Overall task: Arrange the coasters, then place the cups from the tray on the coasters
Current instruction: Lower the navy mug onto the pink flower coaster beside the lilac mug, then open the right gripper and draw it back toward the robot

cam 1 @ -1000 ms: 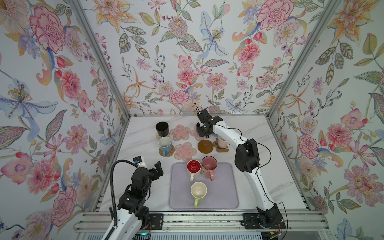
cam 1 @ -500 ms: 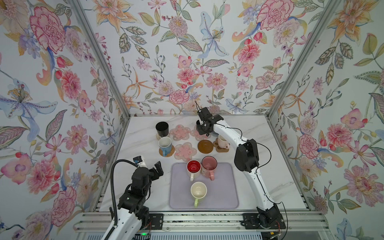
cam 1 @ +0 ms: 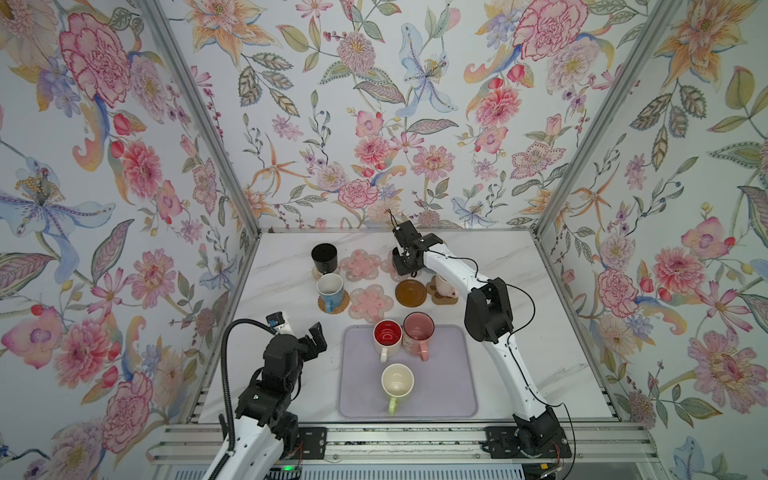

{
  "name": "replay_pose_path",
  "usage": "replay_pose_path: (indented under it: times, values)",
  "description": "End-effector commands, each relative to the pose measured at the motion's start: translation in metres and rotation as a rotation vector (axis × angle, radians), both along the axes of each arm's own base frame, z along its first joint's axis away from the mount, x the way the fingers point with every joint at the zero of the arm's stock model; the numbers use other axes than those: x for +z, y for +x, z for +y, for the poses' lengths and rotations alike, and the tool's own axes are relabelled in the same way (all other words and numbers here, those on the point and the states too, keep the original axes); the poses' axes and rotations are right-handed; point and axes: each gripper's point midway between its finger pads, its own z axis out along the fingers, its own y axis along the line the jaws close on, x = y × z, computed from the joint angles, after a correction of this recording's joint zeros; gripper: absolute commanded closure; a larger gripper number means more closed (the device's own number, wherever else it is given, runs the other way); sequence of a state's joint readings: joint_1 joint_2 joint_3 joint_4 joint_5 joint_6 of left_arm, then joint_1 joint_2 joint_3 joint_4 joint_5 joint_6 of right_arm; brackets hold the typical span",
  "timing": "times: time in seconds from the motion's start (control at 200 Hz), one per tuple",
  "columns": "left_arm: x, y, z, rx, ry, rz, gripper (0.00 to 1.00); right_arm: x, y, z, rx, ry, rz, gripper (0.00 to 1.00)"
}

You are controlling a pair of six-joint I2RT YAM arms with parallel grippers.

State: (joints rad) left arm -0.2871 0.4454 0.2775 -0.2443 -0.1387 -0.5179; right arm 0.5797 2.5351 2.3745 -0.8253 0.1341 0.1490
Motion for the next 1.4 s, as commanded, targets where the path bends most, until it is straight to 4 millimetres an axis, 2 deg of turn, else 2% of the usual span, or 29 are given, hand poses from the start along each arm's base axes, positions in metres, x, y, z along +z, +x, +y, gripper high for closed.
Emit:
replay_pose_path:
  times: [0.0, 0.15, 0.275, 0.44, 0.59, 0.675, 0.741, 0.861, 1.086, 1.221, 1.256, 1.346, 1.396]
  values:
    - [0.011, 0.002, 0.006, 0.025, 0.012, -0.018, 0.01, 0.012, 0.007, 0.004, 0.003, 0.030, -0.031, 1.00]
    - [0.011, 0.002, 0.006, 0.024, 0.015, -0.016, 0.01, 0.010, 0.006, 0.005, 0.006, 0.031, -0.026, 1.00]
    - [0.011, 0.002, 0.006, 0.023, 0.014, -0.018, 0.01, 0.011, 0.006, 0.005, 0.004, 0.031, -0.027, 0.95]
    - [0.011, 0.001, 0.006, 0.024, 0.013, -0.017, 0.01, 0.011, 0.006, 0.002, -0.001, 0.024, -0.029, 0.85]
    - [0.012, 0.001, 0.006, 0.024, 0.012, -0.019, 0.01, 0.014, 0.006, 0.002, -0.002, 0.023, -0.034, 0.70]
    - [0.012, 0.001, 0.005, 0.022, 0.013, -0.017, 0.01, 0.023, 0.006, 0.002, -0.006, 0.029, -0.046, 0.61]
    - [0.013, 0.001, 0.005, 0.023, 0.012, -0.019, 0.01, 0.033, 0.006, 0.001, -0.009, 0.042, -0.058, 0.54]
    - [0.013, 0.001, 0.005, 0.023, 0.012, -0.017, 0.01, 0.065, 0.004, 0.004, -0.005, 0.081, -0.098, 0.42]
    - [0.015, 0.001, 0.006, 0.024, 0.008, -0.025, 0.01, 0.155, -0.011, 0.002, 0.007, 0.142, -0.265, 0.18]
    - [0.015, 0.000, 0.005, 0.022, 0.006, -0.031, 0.01, 0.199, -0.035, -0.013, -0.004, 0.210, -0.358, 0.02]
    - [0.016, 0.000, 0.005, 0.020, 0.004, -0.033, 0.01, 0.208, -0.043, -0.019, -0.008, 0.233, -0.381, 0.01]
    - [0.016, 0.000, 0.004, 0.018, 0.001, -0.037, 0.01, 0.216, -0.069, -0.037, -0.020, 0.275, -0.421, 0.01]
    - [0.016, 0.001, 0.004, 0.014, -0.003, -0.040, 0.01, 0.214, -0.086, -0.047, -0.027, 0.292, -0.428, 0.01]
